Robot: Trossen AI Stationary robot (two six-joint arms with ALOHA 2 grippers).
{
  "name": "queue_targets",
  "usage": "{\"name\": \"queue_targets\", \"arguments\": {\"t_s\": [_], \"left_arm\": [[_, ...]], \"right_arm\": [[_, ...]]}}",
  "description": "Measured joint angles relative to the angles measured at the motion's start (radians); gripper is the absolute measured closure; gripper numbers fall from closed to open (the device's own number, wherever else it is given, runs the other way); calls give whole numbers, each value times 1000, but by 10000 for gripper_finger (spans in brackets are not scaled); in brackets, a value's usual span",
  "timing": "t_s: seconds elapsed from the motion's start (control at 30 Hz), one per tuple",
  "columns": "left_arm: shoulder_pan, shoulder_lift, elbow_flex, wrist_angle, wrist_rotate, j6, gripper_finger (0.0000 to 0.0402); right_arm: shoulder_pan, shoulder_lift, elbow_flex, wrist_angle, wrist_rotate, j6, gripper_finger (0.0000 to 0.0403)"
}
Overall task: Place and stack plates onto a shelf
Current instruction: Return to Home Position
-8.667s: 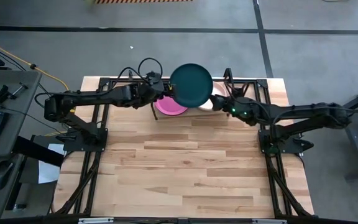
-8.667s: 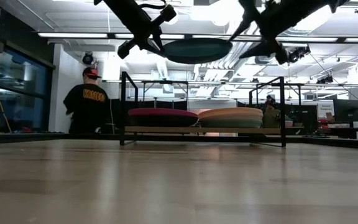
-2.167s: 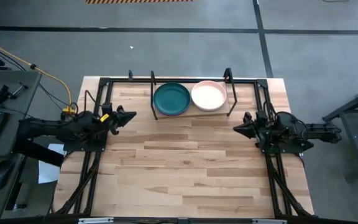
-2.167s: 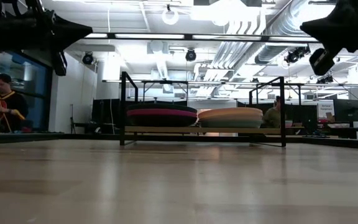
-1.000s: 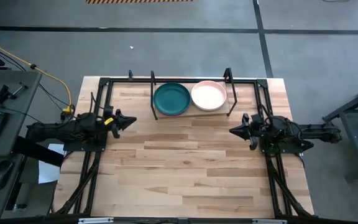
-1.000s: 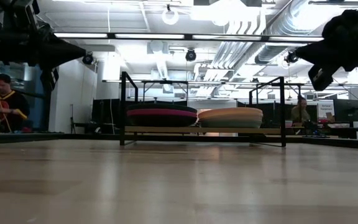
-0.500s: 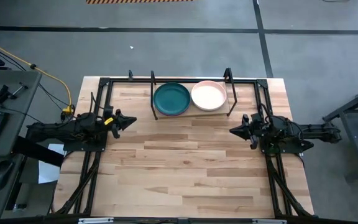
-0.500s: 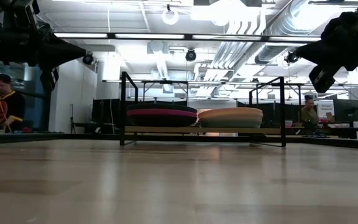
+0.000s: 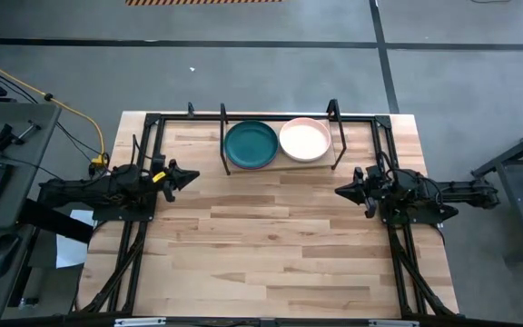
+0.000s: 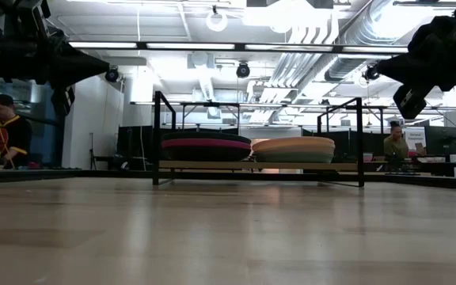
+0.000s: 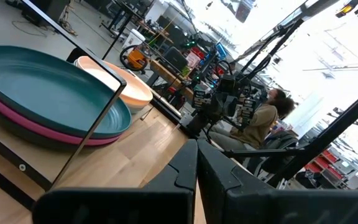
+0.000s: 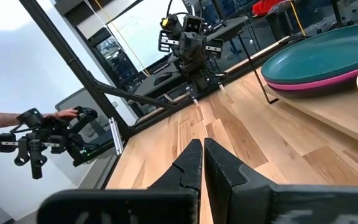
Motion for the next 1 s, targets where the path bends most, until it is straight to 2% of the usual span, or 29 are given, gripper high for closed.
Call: {"name": "queue_targets", "arguments": {"t_s": [0.53, 0.77, 0.83, 1.0], "left_arm": [[0, 0, 0, -1, 1, 4, 401], [-14, 0, 0, -17, 93, 421, 401], [-29, 0, 0, -18, 107, 472, 401], [-50, 0, 0, -23, 136, 478, 401]], "right_arm": [[0, 0, 0, 0, 0, 0, 402], [0, 0, 0, 0, 0, 0, 402], [0, 0, 0, 0, 0, 0, 402], [0, 0, 0, 0, 0, 0, 402]]}}
